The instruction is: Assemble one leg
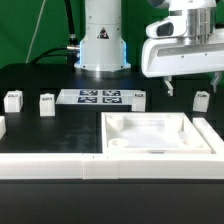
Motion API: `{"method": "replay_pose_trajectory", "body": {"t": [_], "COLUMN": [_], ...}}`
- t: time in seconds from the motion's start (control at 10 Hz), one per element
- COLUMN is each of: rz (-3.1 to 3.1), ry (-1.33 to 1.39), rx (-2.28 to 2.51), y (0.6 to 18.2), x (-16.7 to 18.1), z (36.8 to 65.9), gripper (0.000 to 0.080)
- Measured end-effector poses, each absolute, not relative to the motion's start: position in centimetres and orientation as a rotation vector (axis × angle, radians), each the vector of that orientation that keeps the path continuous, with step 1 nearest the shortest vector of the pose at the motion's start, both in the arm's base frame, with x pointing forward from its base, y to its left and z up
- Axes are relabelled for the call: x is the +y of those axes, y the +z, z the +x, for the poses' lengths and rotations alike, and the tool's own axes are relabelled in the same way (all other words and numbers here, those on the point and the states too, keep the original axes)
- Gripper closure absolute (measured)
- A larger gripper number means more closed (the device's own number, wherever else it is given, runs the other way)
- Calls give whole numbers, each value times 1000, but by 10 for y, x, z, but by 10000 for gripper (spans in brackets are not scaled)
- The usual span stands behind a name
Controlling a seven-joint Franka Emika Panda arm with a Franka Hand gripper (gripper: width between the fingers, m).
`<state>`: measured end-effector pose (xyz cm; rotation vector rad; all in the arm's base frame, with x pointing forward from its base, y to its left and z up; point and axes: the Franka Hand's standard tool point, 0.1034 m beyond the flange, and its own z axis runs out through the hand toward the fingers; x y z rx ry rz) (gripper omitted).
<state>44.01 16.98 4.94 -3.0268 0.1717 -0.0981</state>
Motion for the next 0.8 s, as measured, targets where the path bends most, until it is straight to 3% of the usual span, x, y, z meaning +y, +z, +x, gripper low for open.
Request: {"method": "replay_pose_trajectory", "body": {"t": [0.4,0.6,0.8], "rz": [-2931,-2946,-2950], "ry": [-61,-59,-45], "rx": [661,578,570], "y": [48,46,46], "x": [183,208,204], "z": [432,415,418], "gripper": [151,151,151]}}
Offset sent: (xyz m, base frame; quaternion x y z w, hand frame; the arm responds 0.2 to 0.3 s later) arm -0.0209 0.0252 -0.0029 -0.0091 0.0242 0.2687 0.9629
